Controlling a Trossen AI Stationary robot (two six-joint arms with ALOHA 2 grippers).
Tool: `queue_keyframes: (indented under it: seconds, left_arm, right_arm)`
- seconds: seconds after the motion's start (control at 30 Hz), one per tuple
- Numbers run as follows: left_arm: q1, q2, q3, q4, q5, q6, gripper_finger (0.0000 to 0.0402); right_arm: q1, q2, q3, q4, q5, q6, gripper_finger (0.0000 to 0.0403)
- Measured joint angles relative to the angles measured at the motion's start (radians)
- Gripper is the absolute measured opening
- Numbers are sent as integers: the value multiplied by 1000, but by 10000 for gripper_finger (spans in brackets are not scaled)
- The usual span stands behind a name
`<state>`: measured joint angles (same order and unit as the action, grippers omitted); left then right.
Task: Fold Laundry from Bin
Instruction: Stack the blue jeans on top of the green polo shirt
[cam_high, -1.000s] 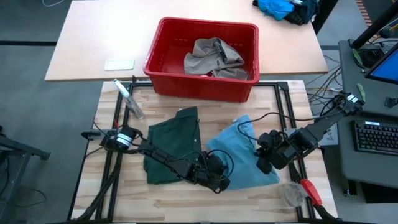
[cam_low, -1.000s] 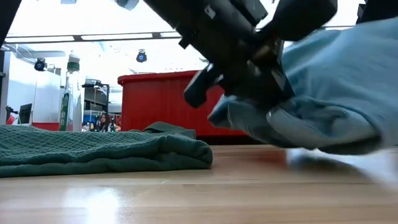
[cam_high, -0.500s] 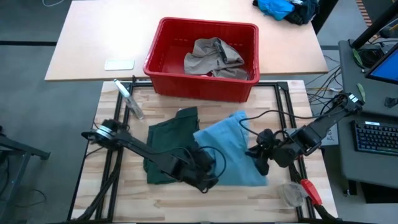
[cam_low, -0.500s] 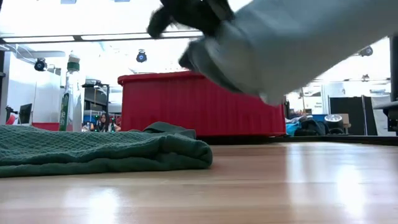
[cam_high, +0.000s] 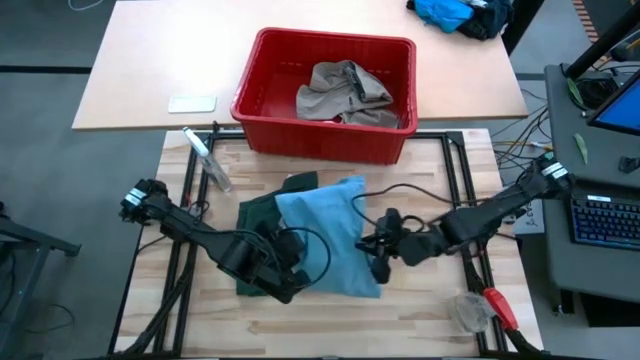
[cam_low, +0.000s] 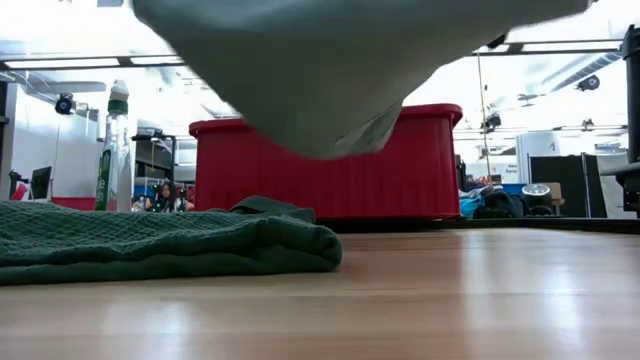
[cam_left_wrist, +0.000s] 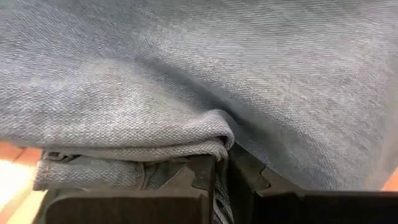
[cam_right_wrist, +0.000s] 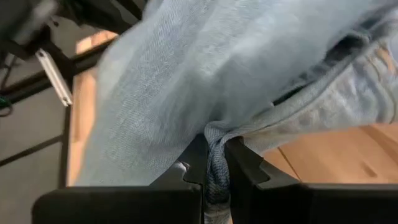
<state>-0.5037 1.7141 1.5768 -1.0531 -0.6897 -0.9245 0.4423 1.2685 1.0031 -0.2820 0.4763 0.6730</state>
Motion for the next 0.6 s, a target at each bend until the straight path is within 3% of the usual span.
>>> queue_keyframes:
  seconds: [0.17,0.37,0.6]
  left_arm:
    - [-2,-4,0,-158,109,-61,4]
    - [-29,-4,0,-361,144,-169,4]
    - [-37,-5,-43,-432,165,-202,4]
  right_arm:
    - [-88,106,-1,143,-102,-43,24]
    - [-179,239,4,355,-221,-83,24]
    - [-231,411,132,358,-240,-137,24]
